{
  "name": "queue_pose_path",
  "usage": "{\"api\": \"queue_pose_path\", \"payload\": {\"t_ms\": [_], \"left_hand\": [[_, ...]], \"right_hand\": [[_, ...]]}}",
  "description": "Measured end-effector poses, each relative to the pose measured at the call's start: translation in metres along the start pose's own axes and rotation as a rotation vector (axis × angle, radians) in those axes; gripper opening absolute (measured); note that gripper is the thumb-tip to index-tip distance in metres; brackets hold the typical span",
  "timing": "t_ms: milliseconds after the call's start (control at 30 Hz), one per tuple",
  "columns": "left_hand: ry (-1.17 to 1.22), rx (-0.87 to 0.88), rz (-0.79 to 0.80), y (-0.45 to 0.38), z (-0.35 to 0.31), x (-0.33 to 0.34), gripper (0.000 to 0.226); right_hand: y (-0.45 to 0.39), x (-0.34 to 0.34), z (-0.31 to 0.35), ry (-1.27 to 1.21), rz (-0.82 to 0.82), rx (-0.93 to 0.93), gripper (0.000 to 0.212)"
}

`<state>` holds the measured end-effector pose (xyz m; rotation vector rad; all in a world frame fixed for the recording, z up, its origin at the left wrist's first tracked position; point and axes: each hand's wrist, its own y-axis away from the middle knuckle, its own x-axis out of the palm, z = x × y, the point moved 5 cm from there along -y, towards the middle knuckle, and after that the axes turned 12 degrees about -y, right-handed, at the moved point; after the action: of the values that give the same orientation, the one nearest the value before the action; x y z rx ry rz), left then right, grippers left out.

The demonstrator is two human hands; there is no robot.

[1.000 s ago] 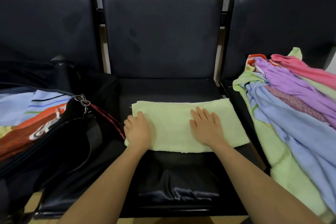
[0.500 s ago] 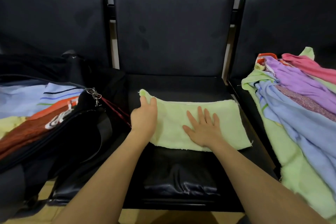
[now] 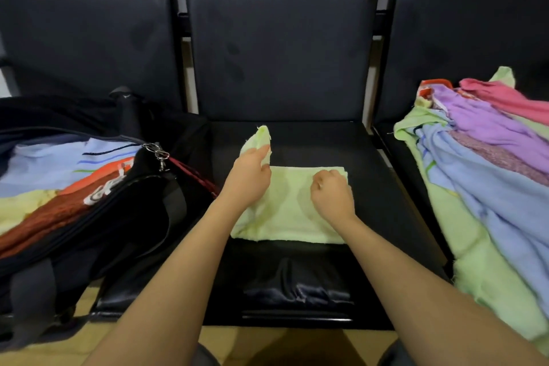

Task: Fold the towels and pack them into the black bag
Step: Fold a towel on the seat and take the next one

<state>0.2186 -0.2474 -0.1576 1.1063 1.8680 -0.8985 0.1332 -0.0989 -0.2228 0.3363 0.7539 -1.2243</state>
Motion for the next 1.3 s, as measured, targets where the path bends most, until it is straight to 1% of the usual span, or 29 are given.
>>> {"api": "queue_pose_path", "payload": {"t_ms": [67,133,167,233,300,333,367,400,433,467,500,567,600,633,667,733,767,833,900,933,1000,1067,1100,1167,1300], "left_hand": [[0.022,0.031,-0.002,-0.003,-0.018,0.012,0.047],[0.073,0.059,0.001,-0.006,-0.036,0.026,0.046],[0.115,0.065,0.029,-0.006,-0.045,0.034,0.047],[0.162,0.114,0.155,-0.003,-0.061,0.056,0.051],[0.198,0.145,0.358,0.006,-0.071,0.084,0.055],[0.243,0.132,0.441,0.010,-0.072,0.095,0.054],[0.304,0.093,0.475,0.012,-0.071,0.101,0.052],[0.359,0.038,0.454,0.011,-0.067,0.103,0.048],[0.385,-0.017,0.389,0.009,-0.061,0.100,0.044],[0.340,-0.059,0.299,0.005,-0.053,0.095,0.040],[0.224,-0.090,0.211,0.001,-0.044,0.090,0.038],[-0.112,-0.168,0.087,-0.001,-0.026,0.081,0.036],[-0.245,-0.221,0.078,0.001,-0.017,0.079,0.036],[-0.323,-0.269,0.098,0.003,-0.010,0.079,0.039],[-0.358,-0.299,0.130,0.005,-0.004,0.081,0.043],[-0.400,-0.284,0.166,0.005,0.004,0.088,0.052],[-0.435,-0.254,0.170,0.004,0.006,0.091,0.055],[-0.488,-0.191,0.172,0.002,0.006,0.095,0.055],[-0.433,-0.148,0.182,0.002,0.005,0.097,0.051],[-0.370,-0.133,0.185,0.002,0.004,0.097,0.048],[-0.272,-0.105,0.163,0.004,0.001,0.088,0.042],[-0.251,-0.086,0.114,0.006,-0.002,0.073,0.037],[-0.262,-0.081,0.084,0.007,-0.004,0.065,0.035],[-0.297,-0.079,0.031,0.010,-0.007,0.048,0.033],[-0.391,-0.111,-0.046,0.015,-0.006,0.006,0.035]], "right_hand": [[0.002,-0.024,-0.012,0.079,-0.030,0.072,0.020],[0.005,-0.040,-0.020,0.169,-0.019,0.094,0.021],[0.005,-0.045,-0.024,0.169,-0.019,0.100,0.021],[0.008,-0.053,-0.032,0.081,-0.016,0.138,0.025],[0.008,-0.058,-0.038,-0.013,-0.033,0.174,0.033],[0.008,-0.059,-0.040,-0.024,-0.036,0.178,0.035],[0.009,-0.059,-0.039,-0.009,-0.027,0.179,0.035],[0.009,-0.059,-0.038,0.024,-0.016,0.183,0.033],[0.010,-0.057,-0.037,0.068,-0.008,0.184,0.030],[0.009,-0.056,-0.036,0.120,-0.012,0.181,0.030],[0.008,-0.054,-0.035,0.188,-0.036,0.177,0.034],[0.007,-0.052,-0.035,0.355,-0.085,0.186,0.052],[0.007,-0.050,-0.036,0.421,-0.103,0.191,0.060],[0.006,-0.048,-0.036,0.467,-0.109,0.197,0.066],[0.006,-0.046,-0.036,0.497,-0.105,0.205,0.070],[0.004,-0.038,-0.037,0.516,-0.076,0.234,0.073],[0.003,-0.033,-0.037,0.497,-0.054,0.255,0.070],[0.003,-0.023,-0.035,0.422,-0.016,0.273,0.056],[0.004,-0.016,-0.030,0.381,-0.006,0.192,0.041],[0.005,-0.015,-0.026,0.385,-0.015,0.136,0.038],[0.006,-0.019,-0.017,0.321,-0.038,0.070,0.034],[0.009,-0.022,-0.006,0.141,-0.020,0.076,0.028],[0.011,-0.024,0.001,0.084,-0.016,0.072,0.025],[0.014,-0.027,0.018,0.050,-0.035,0.034,0.022],[0.019,-0.033,0.056,0.013,-0.069,-0.044,0.026]]}}
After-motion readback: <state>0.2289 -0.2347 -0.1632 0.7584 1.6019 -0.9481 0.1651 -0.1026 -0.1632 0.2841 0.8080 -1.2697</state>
